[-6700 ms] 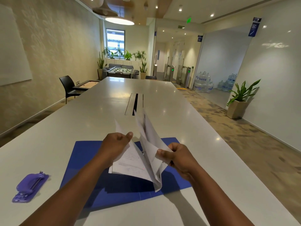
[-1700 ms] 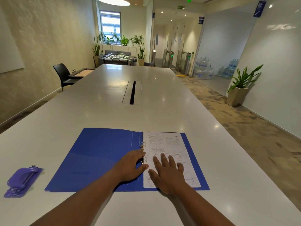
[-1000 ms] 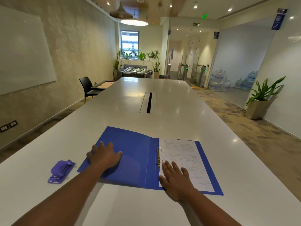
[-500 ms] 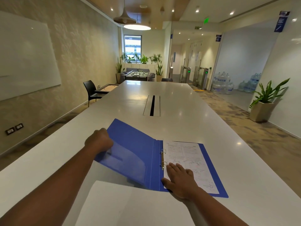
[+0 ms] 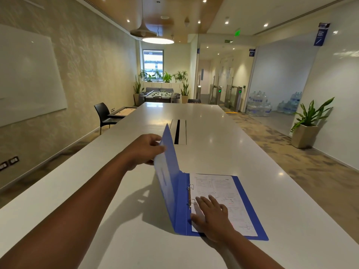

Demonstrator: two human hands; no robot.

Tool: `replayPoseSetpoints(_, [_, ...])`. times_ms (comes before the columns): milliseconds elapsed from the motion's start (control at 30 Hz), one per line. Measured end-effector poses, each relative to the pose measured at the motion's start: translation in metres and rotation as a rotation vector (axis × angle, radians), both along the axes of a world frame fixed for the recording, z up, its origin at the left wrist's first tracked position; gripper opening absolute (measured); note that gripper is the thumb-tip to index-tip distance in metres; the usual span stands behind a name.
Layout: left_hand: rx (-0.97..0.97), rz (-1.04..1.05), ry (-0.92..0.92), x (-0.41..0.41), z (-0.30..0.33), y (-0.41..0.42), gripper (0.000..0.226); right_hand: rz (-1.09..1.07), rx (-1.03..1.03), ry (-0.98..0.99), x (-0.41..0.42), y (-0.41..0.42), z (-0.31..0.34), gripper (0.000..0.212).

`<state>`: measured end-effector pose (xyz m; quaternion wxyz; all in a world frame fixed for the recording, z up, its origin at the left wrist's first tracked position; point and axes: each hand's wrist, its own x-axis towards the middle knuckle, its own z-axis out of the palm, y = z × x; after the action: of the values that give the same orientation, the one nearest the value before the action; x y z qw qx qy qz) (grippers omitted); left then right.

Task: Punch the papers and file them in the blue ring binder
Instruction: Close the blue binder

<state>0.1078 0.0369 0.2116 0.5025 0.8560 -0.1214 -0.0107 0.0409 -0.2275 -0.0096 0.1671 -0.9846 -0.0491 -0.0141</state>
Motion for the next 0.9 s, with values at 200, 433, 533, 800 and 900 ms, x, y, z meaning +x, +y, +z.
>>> replayPoseSetpoints(200, [-0.018,-0.246,0.048,-0.019,-0.036,-0.055,0.053,-0.096,0.755,-0.061,-0.011,-0.014,0.055,0.066])
replayPoseSetpoints(433, [0.225,-0.266,0.002,-0.023,-0.117,-0.093,0.061,-0.201,1.487,0.081,-0.024,-0.065,0.100,0.062])
replayPoseSetpoints(533, [0.341,-0.243,-0.023,-0.021,-0.142,-0.100,0.063,-0.285,1.675,0.049,-0.026,-0.096,0.099,0.063])
replayPoseSetpoints(800, [0.328,-0.149,0.061,-0.019,-0.180,-0.119,0.077,-0.447,1.203,0.066,-0.045,-0.139,0.095,0.030])
replayPoseSetpoints(900, [0.148,-0.109,0.173,-0.021,-0.190,-0.123,0.102,-0.481,0.904,0.095,-0.046,-0.139,0.080,0.033])
